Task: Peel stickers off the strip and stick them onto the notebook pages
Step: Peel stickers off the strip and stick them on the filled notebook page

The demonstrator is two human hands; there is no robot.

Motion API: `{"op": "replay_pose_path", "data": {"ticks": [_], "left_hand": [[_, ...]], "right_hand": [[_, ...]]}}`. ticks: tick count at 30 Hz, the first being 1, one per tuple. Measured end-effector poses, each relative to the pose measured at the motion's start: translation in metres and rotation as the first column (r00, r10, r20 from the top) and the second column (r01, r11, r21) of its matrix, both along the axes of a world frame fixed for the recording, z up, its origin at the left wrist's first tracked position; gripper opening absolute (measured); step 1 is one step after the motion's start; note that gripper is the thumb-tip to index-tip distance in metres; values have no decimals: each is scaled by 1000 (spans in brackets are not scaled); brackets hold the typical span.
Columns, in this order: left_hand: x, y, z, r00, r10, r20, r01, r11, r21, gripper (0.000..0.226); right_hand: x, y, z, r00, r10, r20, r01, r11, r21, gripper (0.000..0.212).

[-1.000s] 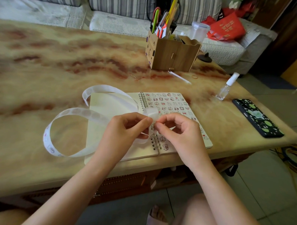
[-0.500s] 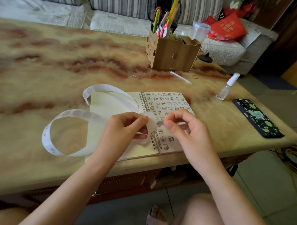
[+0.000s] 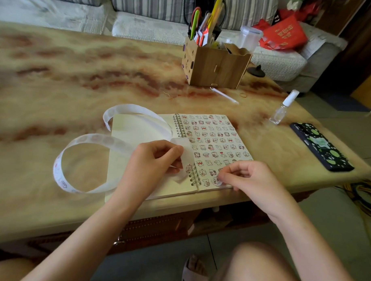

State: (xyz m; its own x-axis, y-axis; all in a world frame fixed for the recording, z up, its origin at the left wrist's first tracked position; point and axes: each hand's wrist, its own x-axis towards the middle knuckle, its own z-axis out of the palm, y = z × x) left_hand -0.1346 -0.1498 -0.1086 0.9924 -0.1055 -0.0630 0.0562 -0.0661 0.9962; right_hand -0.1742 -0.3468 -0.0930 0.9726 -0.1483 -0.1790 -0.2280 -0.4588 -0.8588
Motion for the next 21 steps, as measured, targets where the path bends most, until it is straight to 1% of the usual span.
{"op": "replay_pose_path", "data": {"ticks": [15,21], "left_hand": [[0,-1,1,1000,-4,-5,4,1000,-6,19],[0,-1,1,1000,-8,0,8,1000,2,18]], "right_hand": [[0,2,-7,999,-41,33,42,998,-42,3],[-1,4,-15,996,-50,73,57,993,-106,7]]}}
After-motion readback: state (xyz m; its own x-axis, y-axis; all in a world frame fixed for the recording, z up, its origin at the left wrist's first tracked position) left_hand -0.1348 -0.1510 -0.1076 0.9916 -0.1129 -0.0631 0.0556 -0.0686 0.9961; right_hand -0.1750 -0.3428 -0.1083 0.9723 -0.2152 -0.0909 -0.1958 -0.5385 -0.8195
